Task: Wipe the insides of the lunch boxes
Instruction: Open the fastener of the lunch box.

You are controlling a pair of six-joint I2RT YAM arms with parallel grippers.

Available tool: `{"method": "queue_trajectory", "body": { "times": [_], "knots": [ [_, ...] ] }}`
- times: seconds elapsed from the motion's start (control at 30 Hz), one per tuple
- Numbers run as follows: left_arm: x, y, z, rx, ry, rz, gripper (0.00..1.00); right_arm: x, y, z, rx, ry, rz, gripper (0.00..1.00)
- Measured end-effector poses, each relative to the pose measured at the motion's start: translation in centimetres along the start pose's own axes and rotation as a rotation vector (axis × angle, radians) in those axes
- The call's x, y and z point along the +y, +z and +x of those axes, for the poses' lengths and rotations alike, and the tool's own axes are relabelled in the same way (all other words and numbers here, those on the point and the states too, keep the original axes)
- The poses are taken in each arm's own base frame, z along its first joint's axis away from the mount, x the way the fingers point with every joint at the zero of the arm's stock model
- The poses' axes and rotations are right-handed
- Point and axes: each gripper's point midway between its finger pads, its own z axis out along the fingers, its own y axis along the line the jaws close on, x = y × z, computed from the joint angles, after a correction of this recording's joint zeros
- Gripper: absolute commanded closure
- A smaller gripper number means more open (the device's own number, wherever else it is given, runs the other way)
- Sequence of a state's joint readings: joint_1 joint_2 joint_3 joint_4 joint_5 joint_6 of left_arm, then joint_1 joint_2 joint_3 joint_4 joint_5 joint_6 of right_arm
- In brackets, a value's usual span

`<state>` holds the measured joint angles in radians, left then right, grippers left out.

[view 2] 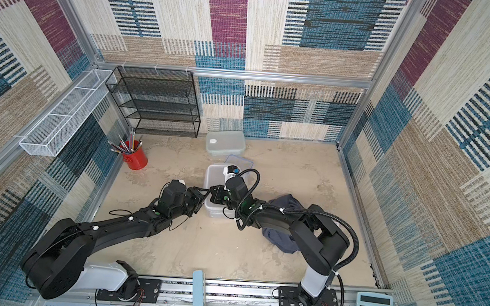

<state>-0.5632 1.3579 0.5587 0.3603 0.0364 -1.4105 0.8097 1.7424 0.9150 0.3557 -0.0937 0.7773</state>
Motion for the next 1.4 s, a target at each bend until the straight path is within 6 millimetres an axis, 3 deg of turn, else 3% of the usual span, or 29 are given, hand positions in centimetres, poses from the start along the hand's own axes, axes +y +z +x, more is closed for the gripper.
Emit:
{"method": "queue_trajectory", "body": {
  "times": [1.33,1.4],
  "knots": [
    [0.3,0.0,-1.3,-0.044,0.288,-0.140,1.00,-0.2,-0.4,0.4,-0.005,0.019,0.007,1.00],
    [1.8,-0.4,-2.5,-0.099,0.298,-0.221,1.00,-0.5,-0.4,0.7,0.008,0.025,0.020,1.00]
  ]
}}
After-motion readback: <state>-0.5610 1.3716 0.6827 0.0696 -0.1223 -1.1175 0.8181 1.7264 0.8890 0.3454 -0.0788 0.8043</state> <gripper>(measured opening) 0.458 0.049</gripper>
